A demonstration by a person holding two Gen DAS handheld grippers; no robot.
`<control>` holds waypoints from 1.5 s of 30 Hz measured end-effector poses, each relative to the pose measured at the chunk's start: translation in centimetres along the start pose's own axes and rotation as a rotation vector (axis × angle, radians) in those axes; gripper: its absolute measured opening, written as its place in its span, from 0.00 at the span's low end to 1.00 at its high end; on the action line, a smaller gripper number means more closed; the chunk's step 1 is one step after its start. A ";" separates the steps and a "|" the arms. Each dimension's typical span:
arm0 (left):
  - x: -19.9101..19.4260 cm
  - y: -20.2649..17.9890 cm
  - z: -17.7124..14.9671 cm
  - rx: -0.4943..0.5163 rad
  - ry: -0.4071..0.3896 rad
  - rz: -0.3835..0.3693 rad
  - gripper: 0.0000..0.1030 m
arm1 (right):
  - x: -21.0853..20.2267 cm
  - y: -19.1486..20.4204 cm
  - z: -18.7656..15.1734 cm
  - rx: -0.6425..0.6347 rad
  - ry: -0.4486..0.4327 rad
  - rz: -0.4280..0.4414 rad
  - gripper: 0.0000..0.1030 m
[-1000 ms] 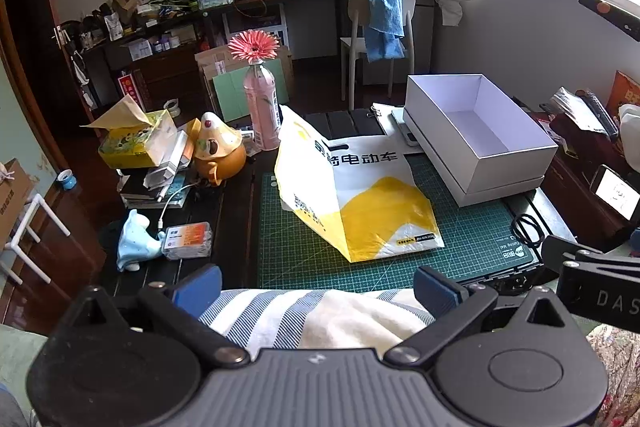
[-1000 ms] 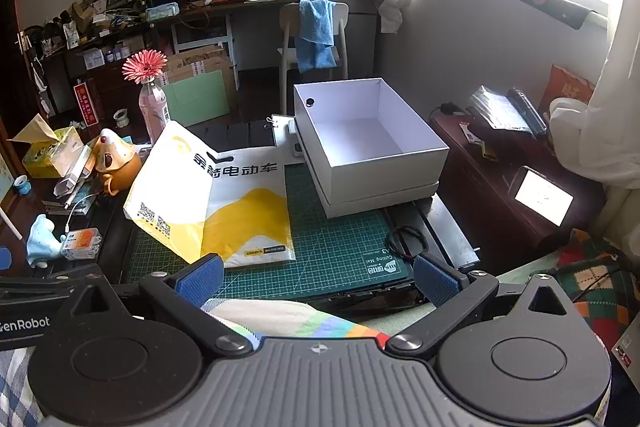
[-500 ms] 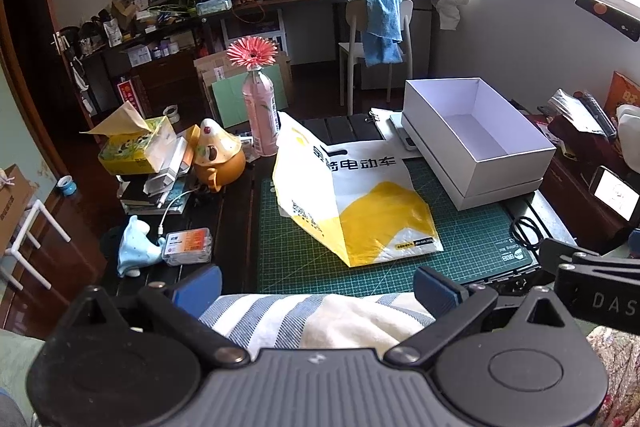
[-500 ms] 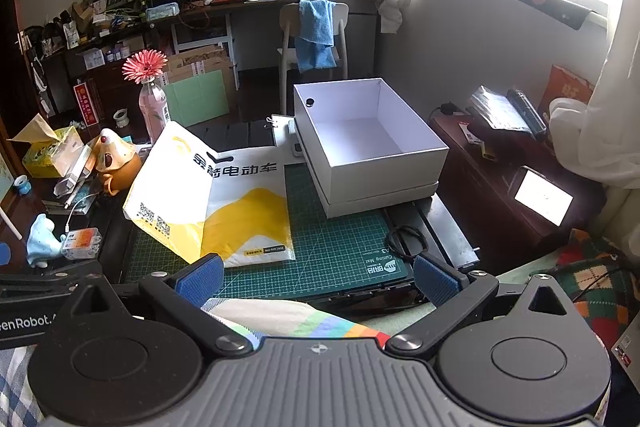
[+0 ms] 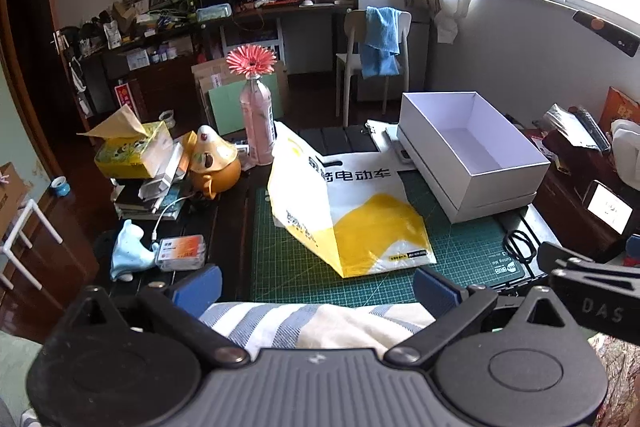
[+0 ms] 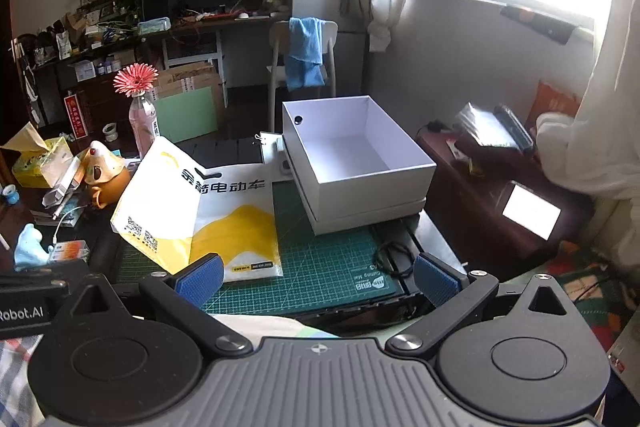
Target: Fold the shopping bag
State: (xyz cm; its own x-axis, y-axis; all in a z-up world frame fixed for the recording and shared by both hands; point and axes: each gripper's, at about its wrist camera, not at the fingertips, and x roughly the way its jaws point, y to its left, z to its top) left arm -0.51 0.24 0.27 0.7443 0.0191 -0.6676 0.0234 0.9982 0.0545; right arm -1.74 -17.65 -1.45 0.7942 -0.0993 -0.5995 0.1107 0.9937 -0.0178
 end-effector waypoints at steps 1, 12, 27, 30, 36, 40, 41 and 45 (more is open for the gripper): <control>0.0 0.1 0.0 -0.006 -0.003 -0.011 1.00 | 0.0 0.1 0.0 -0.005 -0.001 -0.001 0.99; 0.5 -0.3 -0.4 -0.079 0.002 0.024 1.00 | 0.4 -0.5 -0.1 0.034 0.013 -0.005 0.99; 1.0 -1.6 -1.4 0.051 -0.025 0.040 1.00 | 1.5 -1.3 -0.5 0.073 0.054 0.023 0.99; 1.2 -1.6 -1.5 0.052 -0.021 0.037 1.00 | 1.6 -1.4 -0.6 0.073 0.059 0.024 0.99; 1.6 -1.1 -1.6 0.025 -0.002 0.001 1.00 | 2.0 -1.5 -0.8 0.073 0.069 0.026 0.99; 2.1 -0.6 -1.6 -0.007 0.016 -0.008 1.00 | 2.3 -1.6 -0.9 0.073 0.076 0.028 0.99; 2.2 -0.5 -1.6 -0.011 0.017 -0.006 1.00 | 2.3 -1.7 -0.9 0.073 0.077 0.028 0.99; 2.4 -0.5 -1.7 -0.008 0.015 0.008 1.00 | 2.6 -1.8 -1.0 0.072 0.084 0.030 0.99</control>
State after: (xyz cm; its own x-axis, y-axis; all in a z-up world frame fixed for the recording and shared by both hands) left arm 0.11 -0.14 -2.59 0.7346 0.0280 -0.6779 0.0117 0.9985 0.0538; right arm -0.44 -19.60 -3.76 0.7451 -0.0620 -0.6640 0.1332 0.9894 0.0571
